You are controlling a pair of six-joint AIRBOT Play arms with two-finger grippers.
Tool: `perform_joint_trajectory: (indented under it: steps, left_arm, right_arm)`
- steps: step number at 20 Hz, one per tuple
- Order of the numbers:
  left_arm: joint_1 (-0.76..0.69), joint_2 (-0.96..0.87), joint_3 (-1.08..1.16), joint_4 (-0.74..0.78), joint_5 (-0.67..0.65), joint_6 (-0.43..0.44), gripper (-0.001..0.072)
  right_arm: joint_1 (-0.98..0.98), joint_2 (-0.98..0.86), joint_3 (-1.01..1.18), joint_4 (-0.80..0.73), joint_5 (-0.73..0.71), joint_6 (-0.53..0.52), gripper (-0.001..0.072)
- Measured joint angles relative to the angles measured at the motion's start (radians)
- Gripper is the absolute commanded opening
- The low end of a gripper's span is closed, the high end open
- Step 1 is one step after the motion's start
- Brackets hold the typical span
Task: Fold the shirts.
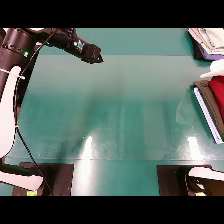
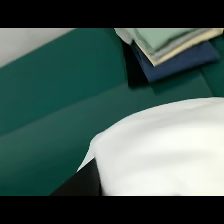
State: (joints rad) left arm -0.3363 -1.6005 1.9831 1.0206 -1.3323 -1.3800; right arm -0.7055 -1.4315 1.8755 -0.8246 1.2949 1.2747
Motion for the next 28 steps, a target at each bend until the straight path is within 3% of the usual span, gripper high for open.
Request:
perform_joint_trajectory:
  steps: [6,7,9,10,15,19,21,22,23,25,28]
  left_arm:
    - [0.000,0.000,0.000,0.001,-0.016,0.006,0.0025]
    - [0.000,0.000,0.000,0.002,-0.022,0.010,0.0025]
    - [0.000,0.000,0.000,0.001,-0.029,0.017,0.0025]
    - [0.000,0.000,0.000,0.001,-0.032,0.020,0.0025]
    - [0.000,0.000,0.000,0.001,-0.057,0.025,0.0025]
    - [0.000,0.000,0.000,0.001,-0.075,0.037,0.0025]
    - [0.000,0.000,0.000,0.001,-0.079,0.040,0.0026]
    - [0.000,0.000,0.000,0.001,-0.083,0.042,0.0025]
    - [0.000,0.000,0.000,0.000,-0.083,0.043,0.0026]
    - [0.000,0.000,0.000,0.000,-0.086,0.043,0.0026]
    - [0.000,0.000,0.000,-0.002,-0.088,0.044,0.0026]
  right_arm:
    - [-0.058,0.116,-0.163,-0.218,0.116,0.056,0.0024]
    - [-0.075,0.146,-0.210,-0.253,0.125,0.059,0.0100]
    - [-0.119,0.204,-0.304,-0.306,0.135,0.067,0.0474]
    - [-0.144,0.231,-0.351,-0.325,0.140,0.069,0.0524]
    - [-0.281,0.344,-0.566,-0.355,0.145,0.077,0.0519]
    - [-0.304,0.397,-0.673,-0.232,0.134,0.078,0.0509]
    - [-0.260,0.409,-0.692,-0.144,0.131,0.078,0.0420]
    - [-0.223,0.413,-0.694,-0.107,0.131,0.078,0.0418]
    - [-0.180,0.415,-0.692,-0.082,0.132,0.079,0.0345]
    - [-0.079,0.419,-0.678,-0.040,0.132,0.078,0.0011]
    - [0.084,0.420,-0.649,-0.011,0.110,0.080,0.0017]
